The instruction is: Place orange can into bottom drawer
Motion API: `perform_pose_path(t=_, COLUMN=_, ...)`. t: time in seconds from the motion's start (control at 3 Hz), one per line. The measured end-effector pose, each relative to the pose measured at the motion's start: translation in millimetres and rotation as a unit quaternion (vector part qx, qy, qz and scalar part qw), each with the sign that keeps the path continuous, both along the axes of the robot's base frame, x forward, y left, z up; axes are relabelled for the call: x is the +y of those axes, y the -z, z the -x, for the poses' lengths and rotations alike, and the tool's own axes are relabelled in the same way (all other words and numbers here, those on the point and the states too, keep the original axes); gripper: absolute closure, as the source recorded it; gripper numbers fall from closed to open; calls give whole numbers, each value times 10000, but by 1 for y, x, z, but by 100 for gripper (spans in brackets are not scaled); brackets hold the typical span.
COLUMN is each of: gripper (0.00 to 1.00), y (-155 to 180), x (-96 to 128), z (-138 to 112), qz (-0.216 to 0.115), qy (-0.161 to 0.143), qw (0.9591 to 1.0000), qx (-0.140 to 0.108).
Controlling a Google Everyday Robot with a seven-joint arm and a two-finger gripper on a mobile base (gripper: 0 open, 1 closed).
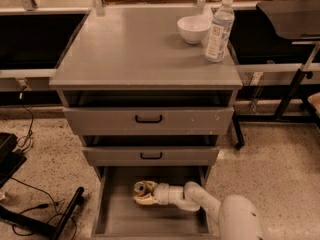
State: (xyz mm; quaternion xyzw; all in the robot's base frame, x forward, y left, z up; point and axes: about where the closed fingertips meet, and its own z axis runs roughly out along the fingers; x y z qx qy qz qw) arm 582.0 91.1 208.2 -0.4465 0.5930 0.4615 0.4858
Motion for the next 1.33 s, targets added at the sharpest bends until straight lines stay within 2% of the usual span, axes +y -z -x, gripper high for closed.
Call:
perform_pose_path(t=0.33, gripper=0, y=0, x=0, z=0, qz=0, qy=-1, qw=10000, qx=0)
perform_pose_path(t=0.67, gripper=0, y=0, x=0, z=0, qz=0, qy=-1, qw=10000, qx=0)
perform_pose_path(t=1.0, gripper=0, y=-7, x=-2, z=9, qz=-116, qy=-123, qw=9998, qx=-51)
perform_pose_path(t=1.33, gripper=0, y=-25, x=-21, z=30, qz=-122, qy=-359, qw=9989, qx=-257)
